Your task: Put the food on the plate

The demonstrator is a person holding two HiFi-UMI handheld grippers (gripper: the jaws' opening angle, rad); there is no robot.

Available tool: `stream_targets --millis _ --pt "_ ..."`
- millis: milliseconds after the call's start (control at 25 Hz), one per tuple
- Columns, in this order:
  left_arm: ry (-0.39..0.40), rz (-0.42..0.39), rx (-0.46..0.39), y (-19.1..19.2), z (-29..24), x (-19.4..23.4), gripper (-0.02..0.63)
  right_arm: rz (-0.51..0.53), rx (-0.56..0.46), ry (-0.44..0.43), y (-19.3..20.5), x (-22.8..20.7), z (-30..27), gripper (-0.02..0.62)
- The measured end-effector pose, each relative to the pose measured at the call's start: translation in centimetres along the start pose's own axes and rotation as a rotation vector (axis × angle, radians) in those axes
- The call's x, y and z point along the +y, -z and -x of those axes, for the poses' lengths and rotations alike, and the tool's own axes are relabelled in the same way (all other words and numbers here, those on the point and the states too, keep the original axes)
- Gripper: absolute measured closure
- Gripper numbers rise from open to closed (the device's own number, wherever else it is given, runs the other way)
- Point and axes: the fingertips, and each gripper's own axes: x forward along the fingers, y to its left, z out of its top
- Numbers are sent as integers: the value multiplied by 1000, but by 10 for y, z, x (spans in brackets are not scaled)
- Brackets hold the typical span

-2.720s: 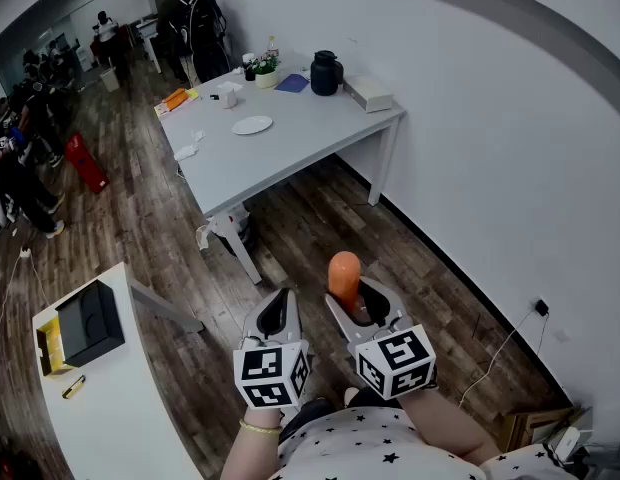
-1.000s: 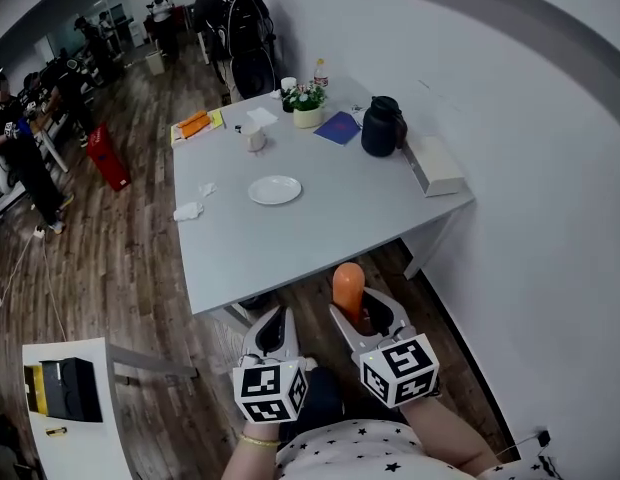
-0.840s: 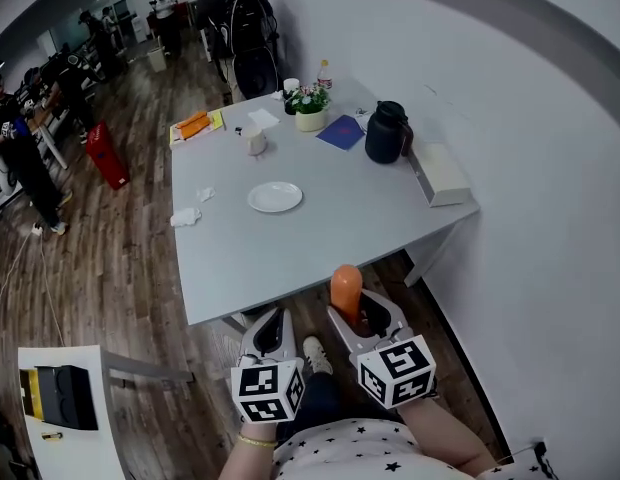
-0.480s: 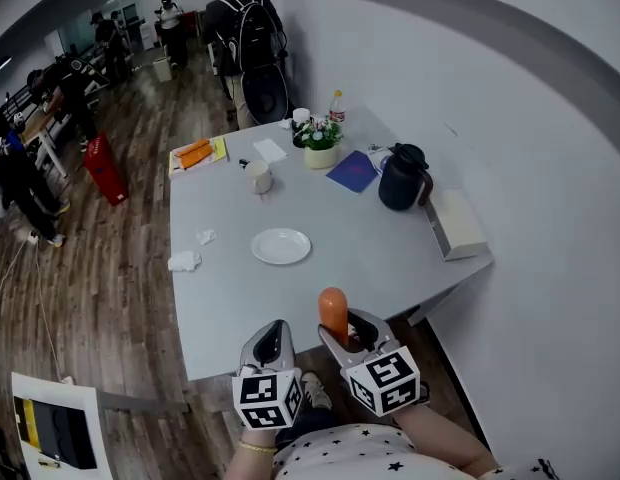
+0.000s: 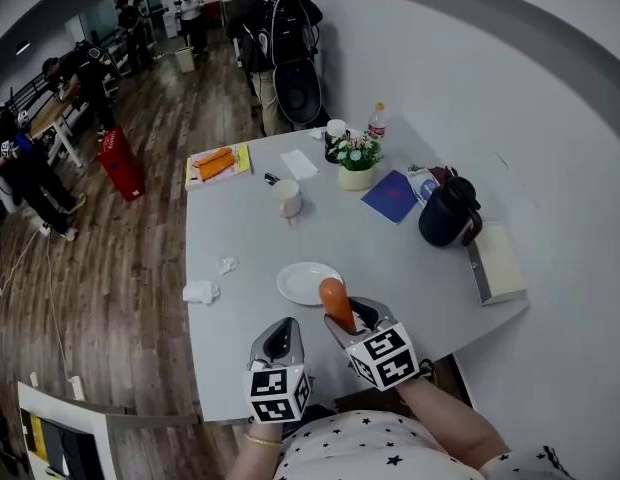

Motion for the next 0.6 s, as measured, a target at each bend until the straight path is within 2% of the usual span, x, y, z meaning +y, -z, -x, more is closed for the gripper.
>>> stream_targets --millis 240,480,600 --pt "-34 60 19 1 -32 30 598 190 148 -87 0 -23 -69 393" --pt "-72 75 30 3 -49 49 598 478 440 -198 25 -33 -135 393" --pt "-90 90 33 4 -57 55 598 600 552 -233 38 -36 -160 393"
